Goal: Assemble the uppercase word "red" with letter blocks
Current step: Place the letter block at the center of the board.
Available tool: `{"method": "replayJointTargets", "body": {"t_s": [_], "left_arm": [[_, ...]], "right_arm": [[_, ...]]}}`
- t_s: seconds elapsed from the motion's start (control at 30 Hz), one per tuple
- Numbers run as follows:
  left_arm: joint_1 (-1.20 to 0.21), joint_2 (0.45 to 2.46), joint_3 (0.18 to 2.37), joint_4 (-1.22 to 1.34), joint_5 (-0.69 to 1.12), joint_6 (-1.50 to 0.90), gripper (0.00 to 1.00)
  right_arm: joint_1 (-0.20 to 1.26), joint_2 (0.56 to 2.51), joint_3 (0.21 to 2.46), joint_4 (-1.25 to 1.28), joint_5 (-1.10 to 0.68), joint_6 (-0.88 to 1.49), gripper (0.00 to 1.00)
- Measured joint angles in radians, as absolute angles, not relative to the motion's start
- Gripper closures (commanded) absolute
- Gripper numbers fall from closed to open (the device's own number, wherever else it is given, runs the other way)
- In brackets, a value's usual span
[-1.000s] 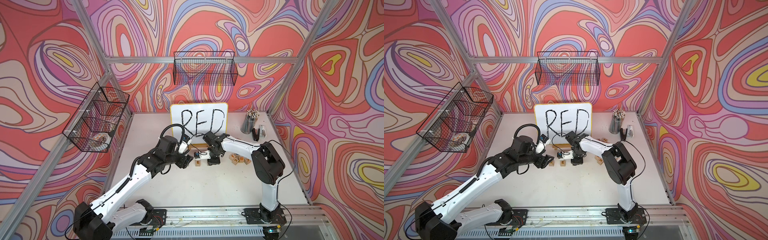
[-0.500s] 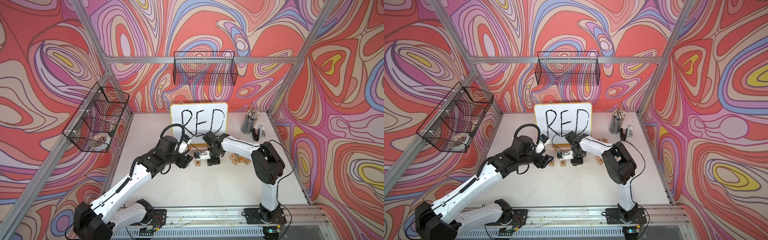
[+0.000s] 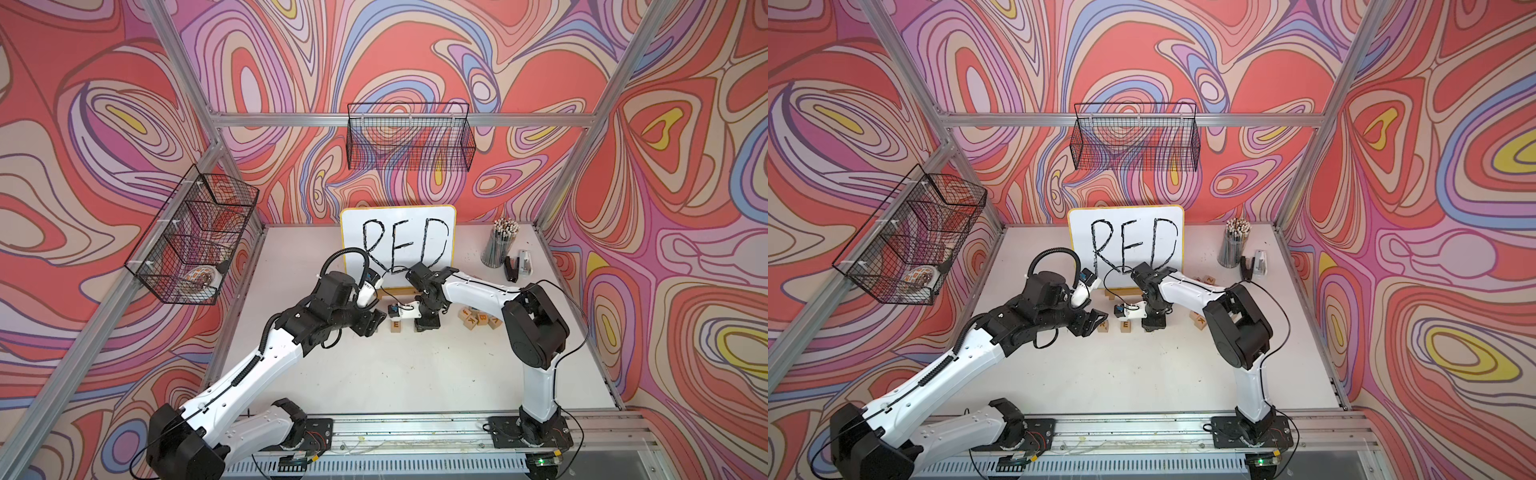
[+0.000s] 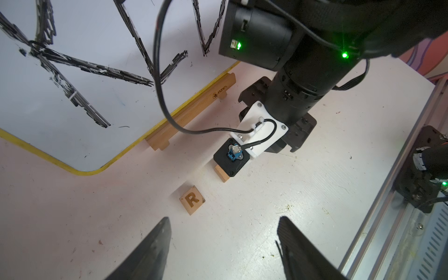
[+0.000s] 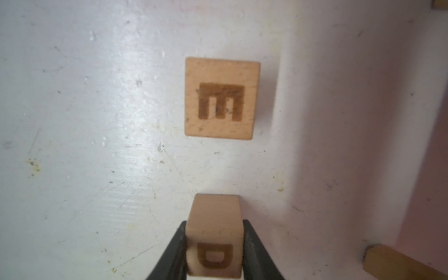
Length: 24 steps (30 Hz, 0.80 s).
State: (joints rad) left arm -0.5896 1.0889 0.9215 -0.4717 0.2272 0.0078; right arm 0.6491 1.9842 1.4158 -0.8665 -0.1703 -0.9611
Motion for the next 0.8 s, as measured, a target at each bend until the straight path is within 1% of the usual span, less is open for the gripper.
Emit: {"method": "replayJointTargets", "body": {"t_s": [0.3,0.43,0.8], "left_arm": [[-0.590,1.089,0.921,-0.471,0.227,0.008,0.28],[-0.589,1.089,0.921,-0.471,0.227,0.008,0.29],[-0.590,1.088,0.921,-0.472,0.227,0.008,0.31]], "right_arm": [[0.649,1.985,1.416,-0.865,-0.169,-0.961,0.63],[0.649,1.985,1.416,-0.864,-0.168,-0.960,0.64],[0.649,1.987,1.429,-0.857,-0.150,-0.959,0.65]]}}
